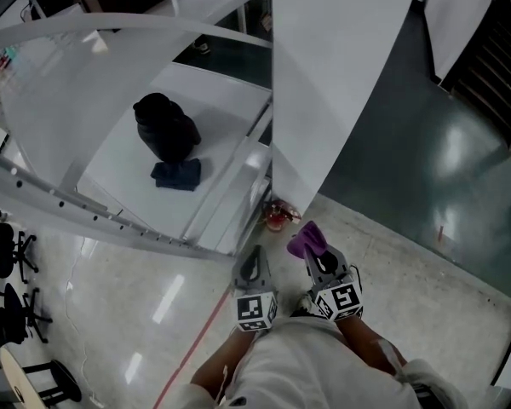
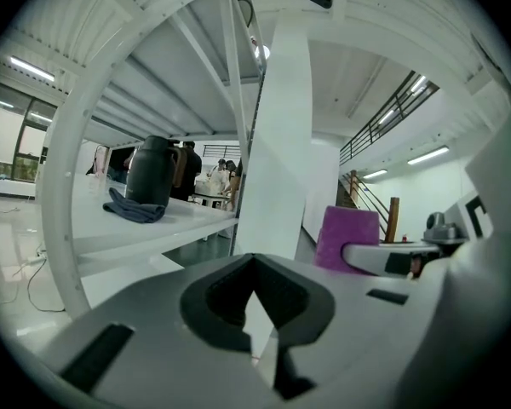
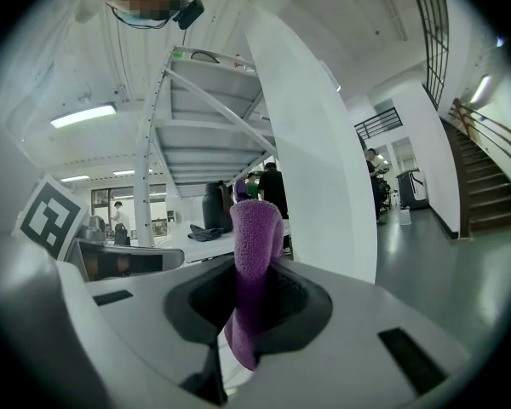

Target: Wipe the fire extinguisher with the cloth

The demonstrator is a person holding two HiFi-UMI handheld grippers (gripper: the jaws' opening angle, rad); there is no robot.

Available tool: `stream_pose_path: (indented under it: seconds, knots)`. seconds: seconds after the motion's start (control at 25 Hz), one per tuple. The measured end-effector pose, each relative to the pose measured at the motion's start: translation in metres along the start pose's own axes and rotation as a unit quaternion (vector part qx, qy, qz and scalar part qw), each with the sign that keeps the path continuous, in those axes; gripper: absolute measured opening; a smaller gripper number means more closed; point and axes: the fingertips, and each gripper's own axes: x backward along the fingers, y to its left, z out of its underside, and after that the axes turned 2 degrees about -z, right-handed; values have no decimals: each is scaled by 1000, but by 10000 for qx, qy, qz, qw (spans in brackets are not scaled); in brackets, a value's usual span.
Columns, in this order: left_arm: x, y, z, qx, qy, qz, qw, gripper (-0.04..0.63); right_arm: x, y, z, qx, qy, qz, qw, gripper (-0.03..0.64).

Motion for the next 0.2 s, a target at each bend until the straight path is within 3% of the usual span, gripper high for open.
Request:
stream_pose_path:
  seconds: [0.2]
  knots:
    - [-1, -2, 4, -3, 66, 48, 10000, 5, 0, -2, 0, 48, 1, -3, 10000, 57]
